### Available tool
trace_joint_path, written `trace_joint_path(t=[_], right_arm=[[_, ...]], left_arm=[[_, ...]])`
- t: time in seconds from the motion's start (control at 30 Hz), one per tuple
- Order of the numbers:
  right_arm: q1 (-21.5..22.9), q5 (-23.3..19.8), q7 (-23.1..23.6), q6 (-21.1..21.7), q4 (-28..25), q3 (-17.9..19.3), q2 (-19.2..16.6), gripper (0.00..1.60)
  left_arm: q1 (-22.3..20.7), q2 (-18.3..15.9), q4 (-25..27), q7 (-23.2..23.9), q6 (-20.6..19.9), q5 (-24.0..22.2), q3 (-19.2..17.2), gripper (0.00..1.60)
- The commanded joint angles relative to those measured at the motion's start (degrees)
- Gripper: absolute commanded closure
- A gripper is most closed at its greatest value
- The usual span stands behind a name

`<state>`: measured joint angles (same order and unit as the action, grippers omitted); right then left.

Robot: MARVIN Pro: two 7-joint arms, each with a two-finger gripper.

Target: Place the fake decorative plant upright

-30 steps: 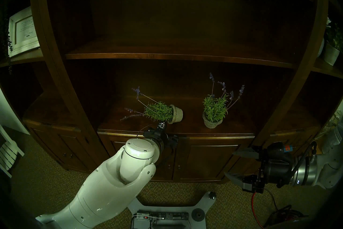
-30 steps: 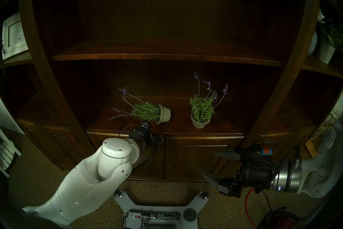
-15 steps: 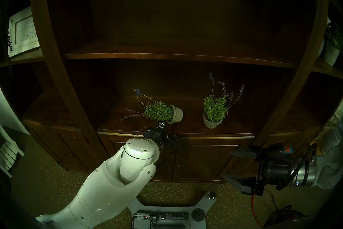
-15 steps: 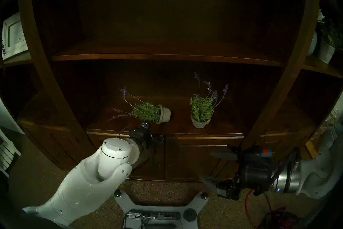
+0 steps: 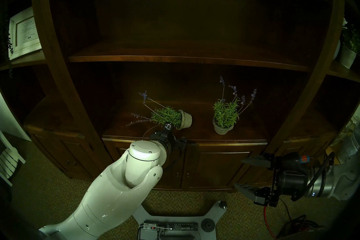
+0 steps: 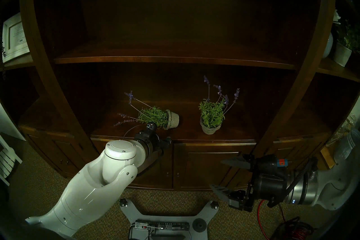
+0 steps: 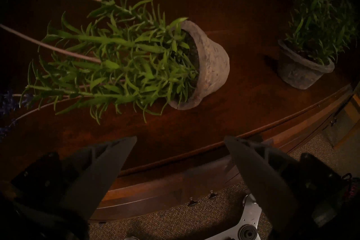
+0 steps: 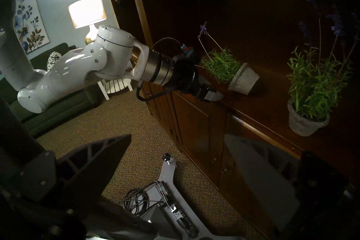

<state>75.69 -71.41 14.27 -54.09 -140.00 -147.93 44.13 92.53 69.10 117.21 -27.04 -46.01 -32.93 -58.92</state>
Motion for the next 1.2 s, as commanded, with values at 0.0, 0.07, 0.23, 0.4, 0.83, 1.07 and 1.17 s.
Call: trace_joint_path(t=[0.0,0.07,0.23,0.4,0.83,1.07,1.17], right_arm=[[2.06,0.97,-0.3,-0.91,0.0,-0.35,-0.61,0.0],[2.32,1.2,-0.36,-0.91,0.0,-0.6,-0.74,0.0],[3.02,1.86,-0.57,-0.91,0.0,-1.29,-1.11,0.0],[3.64,2.47,-0.84,-0.91,0.0,-1.87,-1.45,0.0],[5.08,3.98,-1.56,-0.91,0.0,-3.2,-2.28,0.0],[5.72,4.66,-1.9,-0.91,0.0,-3.77,-2.66,0.0],[6.0,4.98,-2.05,-0.91,0.0,-4.03,-2.81,0.0]], left_arm=[[-2.87,1.84,1.53,0.31,-0.26,-1.26,-1.83,0.0],[-3.15,2.09,1.26,0.33,-0.42,-1.64,-2.2,0.0],[-3.96,2.99,0.25,0.3,-0.83,-2.6,-2.83,0.0],[-4.93,3.98,-1.11,0.42,-1.16,-3.54,-3.31,0.0],[-7.77,6.3,-5.85,0.46,-1.55,-5.14,-3.93,0.0],[-9.19,7.34,-7.77,0.37,-1.46,-5.53,-3.95,0.0],[-9.78,7.77,-8.52,0.34,-1.33,-5.72,-4.06,0.0]])
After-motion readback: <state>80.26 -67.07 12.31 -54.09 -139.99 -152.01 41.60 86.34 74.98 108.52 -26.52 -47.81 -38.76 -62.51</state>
